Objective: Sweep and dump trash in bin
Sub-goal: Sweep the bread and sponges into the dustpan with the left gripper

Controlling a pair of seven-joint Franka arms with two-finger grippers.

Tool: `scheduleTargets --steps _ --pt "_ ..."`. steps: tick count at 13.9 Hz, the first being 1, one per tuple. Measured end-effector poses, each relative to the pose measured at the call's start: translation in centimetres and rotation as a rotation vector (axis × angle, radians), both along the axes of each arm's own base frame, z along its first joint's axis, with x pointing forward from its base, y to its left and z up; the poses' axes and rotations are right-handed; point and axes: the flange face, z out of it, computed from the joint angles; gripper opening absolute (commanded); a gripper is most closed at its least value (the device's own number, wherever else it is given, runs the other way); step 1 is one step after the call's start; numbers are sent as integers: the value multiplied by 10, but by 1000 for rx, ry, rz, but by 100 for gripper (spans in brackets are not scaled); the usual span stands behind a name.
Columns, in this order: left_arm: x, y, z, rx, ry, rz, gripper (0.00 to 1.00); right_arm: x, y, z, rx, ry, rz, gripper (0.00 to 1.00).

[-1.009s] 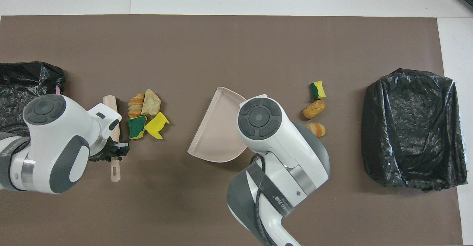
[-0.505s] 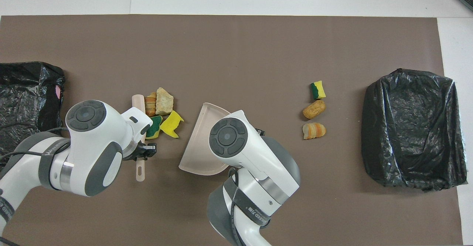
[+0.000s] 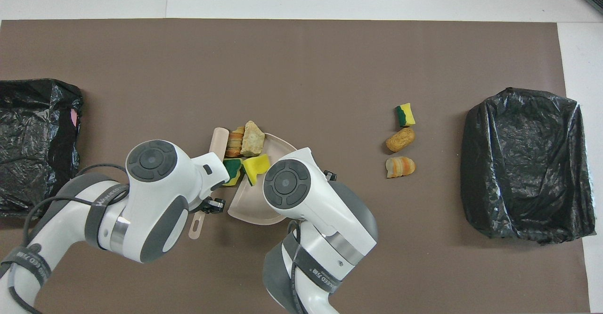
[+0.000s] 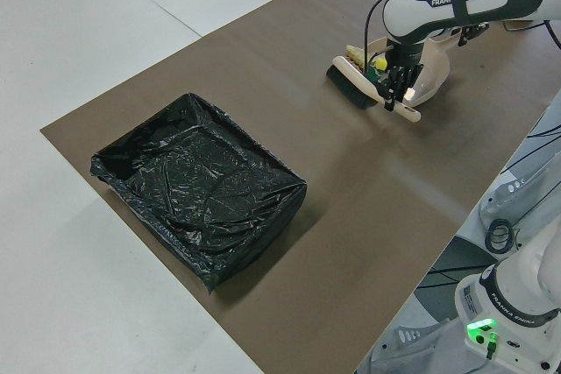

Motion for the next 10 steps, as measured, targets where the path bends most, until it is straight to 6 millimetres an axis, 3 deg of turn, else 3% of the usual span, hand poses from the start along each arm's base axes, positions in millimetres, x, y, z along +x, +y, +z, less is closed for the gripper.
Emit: scheduleTargets --steps 2,4,7,10 --pt "-22 -34 2 8 11 -72 0 0 -1 0 -2 1 -3 0" --pt "-39 -55 10 34 31 -92 0 0 -1 -1 -2 1 -3 0" --pt "-40 -62 36 56 64 -96 0 0 -1 -1 -2 1 -4 0" --pt "-33 -58 49 51 61 -72 0 0 -1 -1 -2 1 -4 0"
